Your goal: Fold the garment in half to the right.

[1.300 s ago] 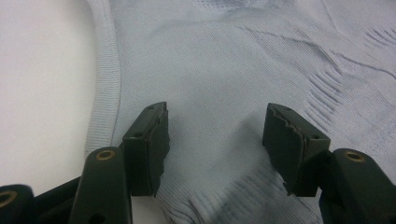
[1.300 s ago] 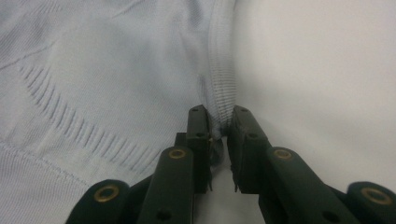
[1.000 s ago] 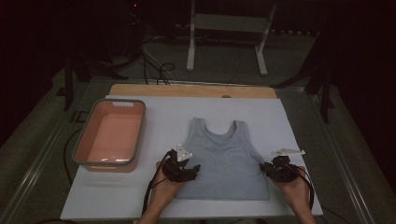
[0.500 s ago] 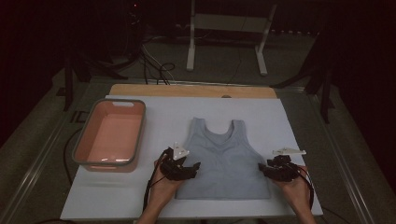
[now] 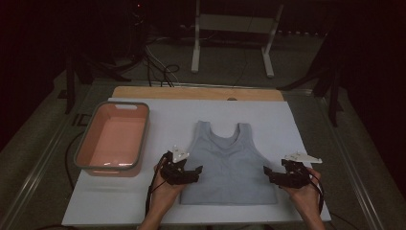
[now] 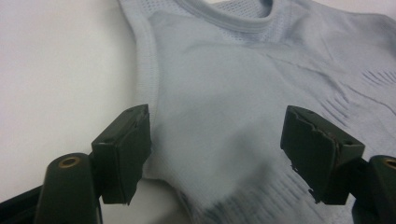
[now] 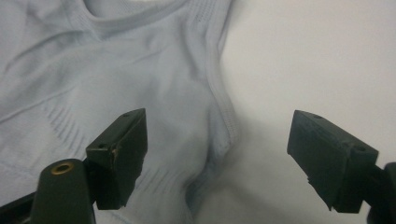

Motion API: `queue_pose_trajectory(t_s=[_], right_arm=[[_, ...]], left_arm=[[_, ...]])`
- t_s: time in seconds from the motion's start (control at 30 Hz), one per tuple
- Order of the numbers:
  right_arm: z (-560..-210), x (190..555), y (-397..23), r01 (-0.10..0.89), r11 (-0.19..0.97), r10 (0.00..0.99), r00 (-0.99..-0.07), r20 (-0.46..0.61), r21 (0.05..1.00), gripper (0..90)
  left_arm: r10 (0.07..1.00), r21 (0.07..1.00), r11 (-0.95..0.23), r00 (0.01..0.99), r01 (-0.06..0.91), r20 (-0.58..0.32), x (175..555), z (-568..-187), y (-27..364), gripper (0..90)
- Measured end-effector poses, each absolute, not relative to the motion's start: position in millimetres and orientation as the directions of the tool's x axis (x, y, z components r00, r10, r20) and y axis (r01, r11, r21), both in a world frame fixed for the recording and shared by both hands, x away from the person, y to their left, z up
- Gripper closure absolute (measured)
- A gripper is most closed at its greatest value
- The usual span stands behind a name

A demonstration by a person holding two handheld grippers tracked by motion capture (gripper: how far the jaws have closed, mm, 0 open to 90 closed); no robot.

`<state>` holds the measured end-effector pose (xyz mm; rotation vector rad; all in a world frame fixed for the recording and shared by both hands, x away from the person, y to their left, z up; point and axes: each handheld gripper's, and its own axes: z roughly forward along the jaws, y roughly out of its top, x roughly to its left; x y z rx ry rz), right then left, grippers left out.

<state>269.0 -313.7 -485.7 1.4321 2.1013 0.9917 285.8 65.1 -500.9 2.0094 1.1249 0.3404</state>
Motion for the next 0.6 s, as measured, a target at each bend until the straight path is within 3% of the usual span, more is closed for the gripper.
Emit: queue_pose_trajectory(t_s=[0.6], right_arm=[[-484.0,264.7,-309.3,0.608,0.242,0.916,-0.400,0.028,0.756,20.7]], left_arm=[[0.837,0.672,-0.293,0.523,0.680,-0.164,284.1,-510.6,81.0,32.9]])
